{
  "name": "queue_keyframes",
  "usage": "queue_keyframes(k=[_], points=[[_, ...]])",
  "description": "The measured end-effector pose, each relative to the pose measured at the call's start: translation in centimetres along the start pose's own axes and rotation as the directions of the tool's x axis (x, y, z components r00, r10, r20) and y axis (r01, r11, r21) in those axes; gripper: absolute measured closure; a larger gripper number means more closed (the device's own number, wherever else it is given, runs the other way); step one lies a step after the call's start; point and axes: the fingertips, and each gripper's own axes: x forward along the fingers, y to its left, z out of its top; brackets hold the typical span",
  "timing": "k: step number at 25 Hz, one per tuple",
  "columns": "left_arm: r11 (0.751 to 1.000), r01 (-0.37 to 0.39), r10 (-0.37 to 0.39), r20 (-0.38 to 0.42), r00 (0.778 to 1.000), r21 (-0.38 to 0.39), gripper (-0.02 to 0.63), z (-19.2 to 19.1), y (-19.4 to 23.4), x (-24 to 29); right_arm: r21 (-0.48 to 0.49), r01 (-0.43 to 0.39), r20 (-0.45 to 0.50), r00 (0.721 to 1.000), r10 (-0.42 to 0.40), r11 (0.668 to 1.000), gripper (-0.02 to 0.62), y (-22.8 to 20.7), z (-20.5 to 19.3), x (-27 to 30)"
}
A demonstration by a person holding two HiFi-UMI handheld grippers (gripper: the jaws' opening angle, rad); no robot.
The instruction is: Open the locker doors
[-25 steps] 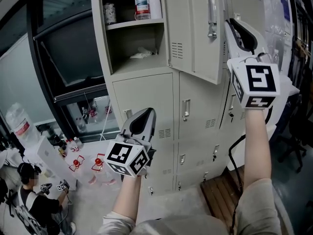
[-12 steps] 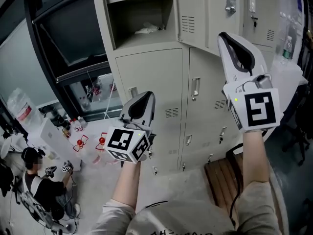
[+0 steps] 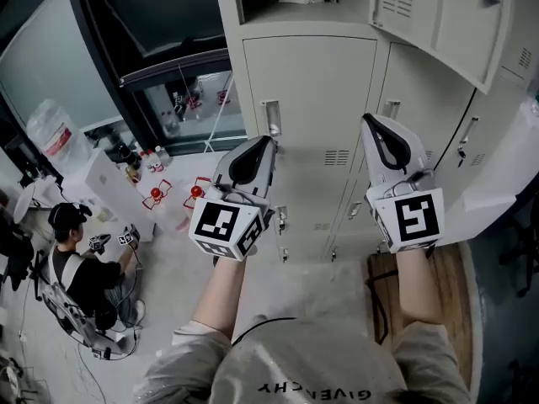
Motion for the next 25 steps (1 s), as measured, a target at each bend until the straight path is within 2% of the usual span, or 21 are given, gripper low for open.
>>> queue_keyframes(k=[6,12,19,25], points=[[0.996,-0.078,0.076,-0.047,0.996,-0.036,0.607,-4.1,4.8,-2.7,0.139,-0.071,-0.055,0.995,0.079,0.988,0.591,6.0,-5.4,3.0],[0.991,-0.123,0.118,-0.087,0.989,-0.057,0.607,-7.8,8.7,-4.6,0.221,-0.109,-0.106,0.985,0.135,0.969,0.591,11.1,-9.5,5.3],[0.988,-0.126,0.112,-0.146,0.983,-0.094,0.607,-13.2,10.4,-5.4,0.301,-0.117,-0.19,0.965,0.18,0.947,0.592,15.7,-14.9,6.1],[0.983,-0.13,0.102,-0.202,0.974,-0.129,0.607,-19.4,11.0,-6.0,0.37,-0.117,-0.266,0.937,0.226,0.921,0.591,19.7,-21.1,5.7]])
